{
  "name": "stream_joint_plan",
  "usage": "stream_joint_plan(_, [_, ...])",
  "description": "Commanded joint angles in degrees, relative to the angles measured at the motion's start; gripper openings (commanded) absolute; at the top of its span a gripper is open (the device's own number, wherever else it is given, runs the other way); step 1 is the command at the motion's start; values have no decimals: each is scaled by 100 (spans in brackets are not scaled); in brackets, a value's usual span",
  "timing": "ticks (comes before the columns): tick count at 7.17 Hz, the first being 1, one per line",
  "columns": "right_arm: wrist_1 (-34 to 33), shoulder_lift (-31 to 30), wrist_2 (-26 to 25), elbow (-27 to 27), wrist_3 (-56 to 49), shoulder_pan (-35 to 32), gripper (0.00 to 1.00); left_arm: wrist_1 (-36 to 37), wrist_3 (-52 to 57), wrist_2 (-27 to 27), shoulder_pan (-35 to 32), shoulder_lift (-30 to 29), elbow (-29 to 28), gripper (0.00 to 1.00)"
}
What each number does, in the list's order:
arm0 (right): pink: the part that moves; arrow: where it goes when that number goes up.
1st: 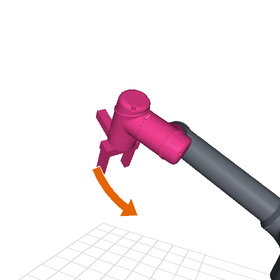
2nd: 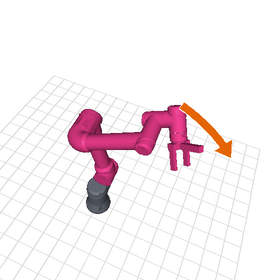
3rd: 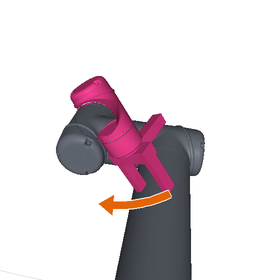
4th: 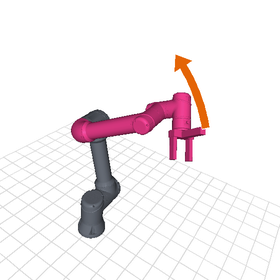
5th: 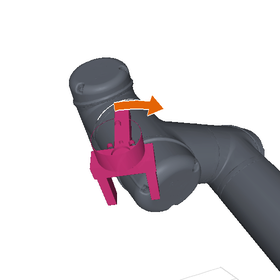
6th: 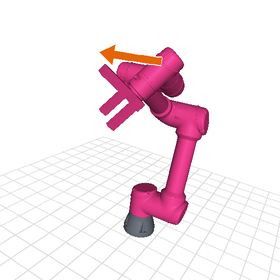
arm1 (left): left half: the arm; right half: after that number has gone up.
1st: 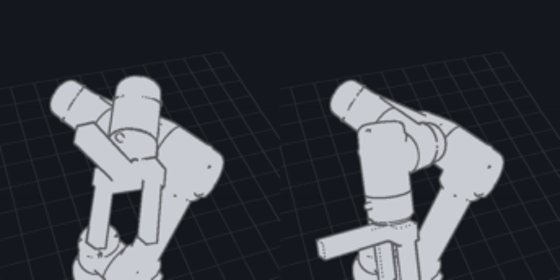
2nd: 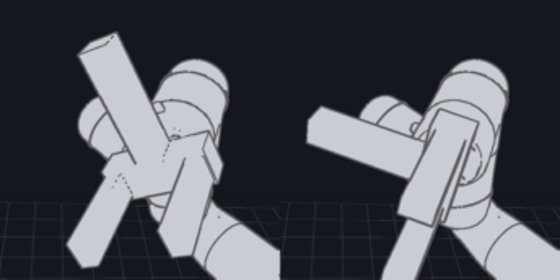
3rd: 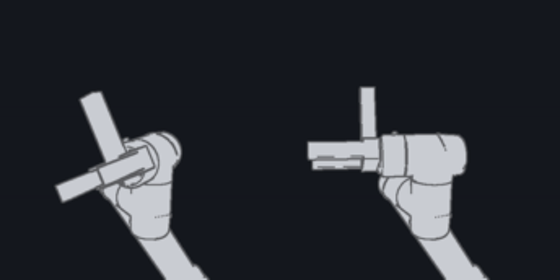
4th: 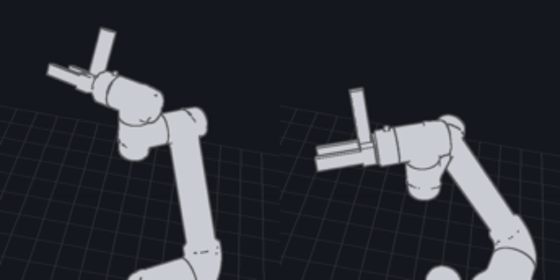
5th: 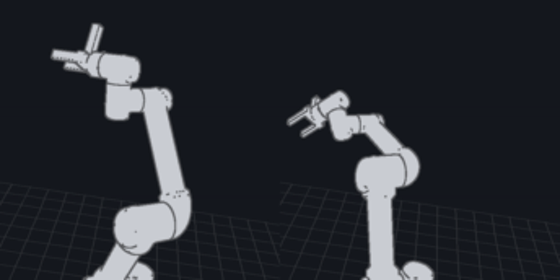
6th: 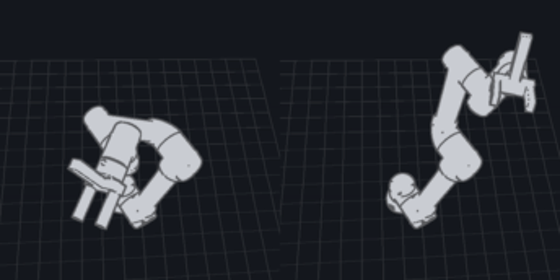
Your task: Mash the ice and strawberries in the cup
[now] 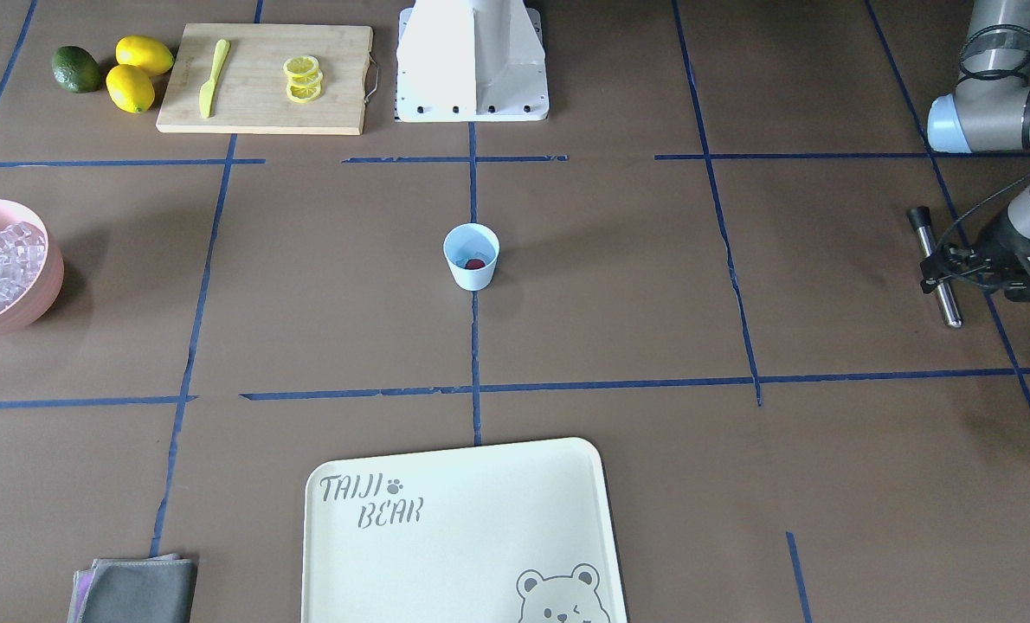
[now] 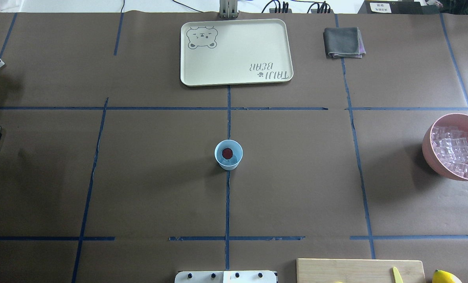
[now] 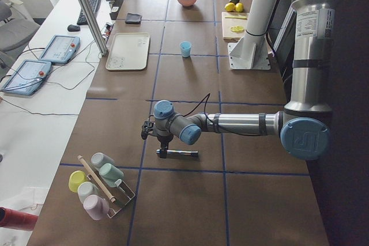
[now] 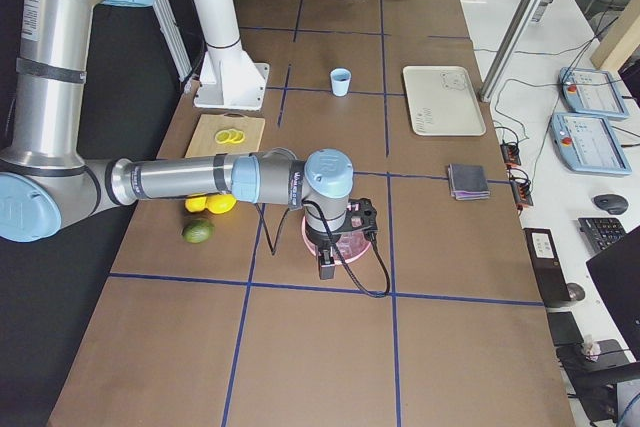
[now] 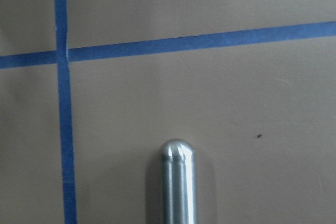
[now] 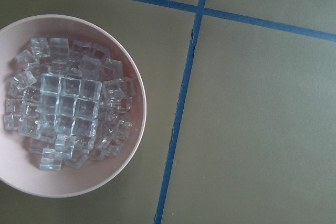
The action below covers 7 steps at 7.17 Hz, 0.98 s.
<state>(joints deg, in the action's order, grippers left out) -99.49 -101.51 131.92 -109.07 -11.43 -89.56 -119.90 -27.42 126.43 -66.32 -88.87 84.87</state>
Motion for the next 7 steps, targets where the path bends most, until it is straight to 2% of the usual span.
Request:
stream_joint_plan(1, [0, 0, 0, 0, 0, 0, 100, 1224, 1889, 409, -1088, -69, 273, 100])
stream_joint_plan(2, [0, -9, 0, -17, 0, 0, 100, 2250, 2621, 409, -1502, -243, 572, 100])
stream_joint_plan(4, [0, 0, 0, 0, -9, 0, 100, 3582, 3548, 435, -2320, -551, 645, 100])
stream_joint_plan(5, [0, -9, 0, -9, 0, 0, 100, 3797, 3551, 861, -2663, -457, 645, 100])
stream_joint_plan(7, [0, -9, 0, -9, 0, 0, 100, 3284, 3508, 1050, -2676, -124, 628, 100])
